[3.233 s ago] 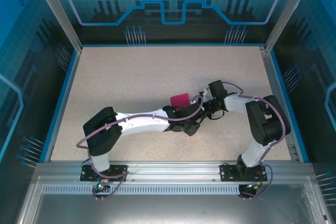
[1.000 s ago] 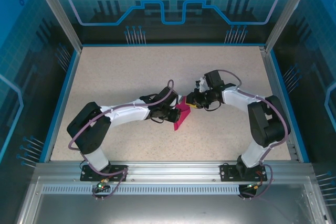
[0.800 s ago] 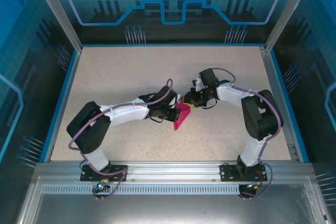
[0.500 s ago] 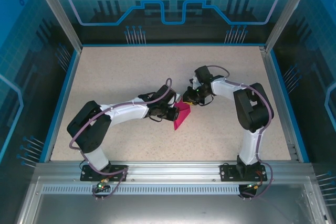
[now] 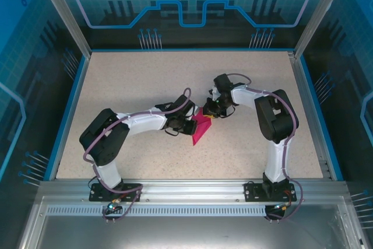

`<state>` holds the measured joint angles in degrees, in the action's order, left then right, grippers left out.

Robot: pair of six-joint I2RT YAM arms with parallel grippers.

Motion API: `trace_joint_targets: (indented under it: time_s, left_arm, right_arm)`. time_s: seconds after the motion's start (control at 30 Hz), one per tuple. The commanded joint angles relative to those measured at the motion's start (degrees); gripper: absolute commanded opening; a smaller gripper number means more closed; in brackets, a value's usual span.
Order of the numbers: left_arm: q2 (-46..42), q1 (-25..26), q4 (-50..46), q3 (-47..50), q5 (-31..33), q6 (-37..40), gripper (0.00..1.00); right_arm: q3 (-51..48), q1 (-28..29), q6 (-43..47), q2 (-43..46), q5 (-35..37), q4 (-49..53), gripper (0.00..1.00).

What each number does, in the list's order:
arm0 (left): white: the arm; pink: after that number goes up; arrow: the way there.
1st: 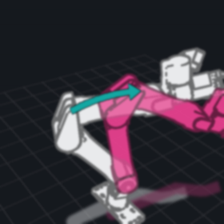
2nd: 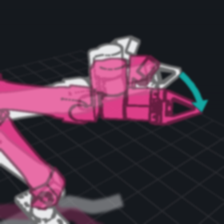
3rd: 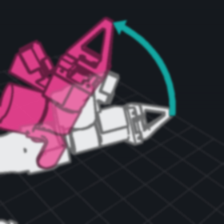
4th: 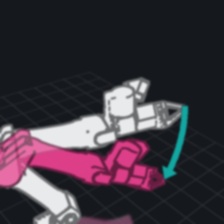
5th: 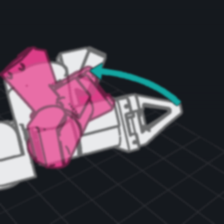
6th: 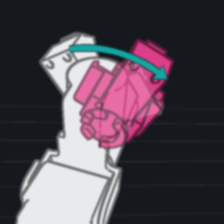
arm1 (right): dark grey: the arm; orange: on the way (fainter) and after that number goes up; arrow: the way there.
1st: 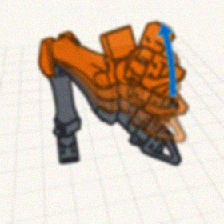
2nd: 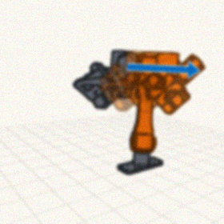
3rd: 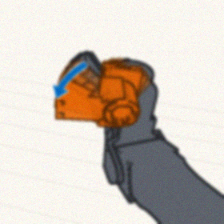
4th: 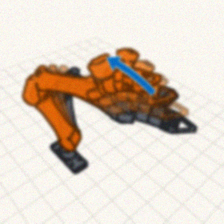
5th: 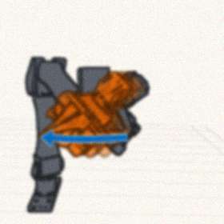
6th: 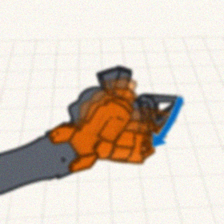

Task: Fold a paper plane with a square sheet of paper (pick it up from the middle)
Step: Third fold the triangle at the center of the table.

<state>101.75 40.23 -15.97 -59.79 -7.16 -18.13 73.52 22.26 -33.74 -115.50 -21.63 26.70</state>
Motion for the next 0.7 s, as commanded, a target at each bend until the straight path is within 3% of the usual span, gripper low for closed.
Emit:
trace_joint_targets:
  time_s: [0.0, 0.67]
  left_arm:
    - [1.31, -0.49, -0.82, -2.37, -0.48, 1.93, 0.06]
    - [3.89, -1.21, -1.96, -4.67, 0.48, 4.68, 0.08]
  right_arm:
    - [1.19, 1.04, 1.13, -1.40, 0.36, 2.09, 0.17]
    - [1.18, 1.03, 0.77, -1.04, 0.62, 2.47, 0.17]
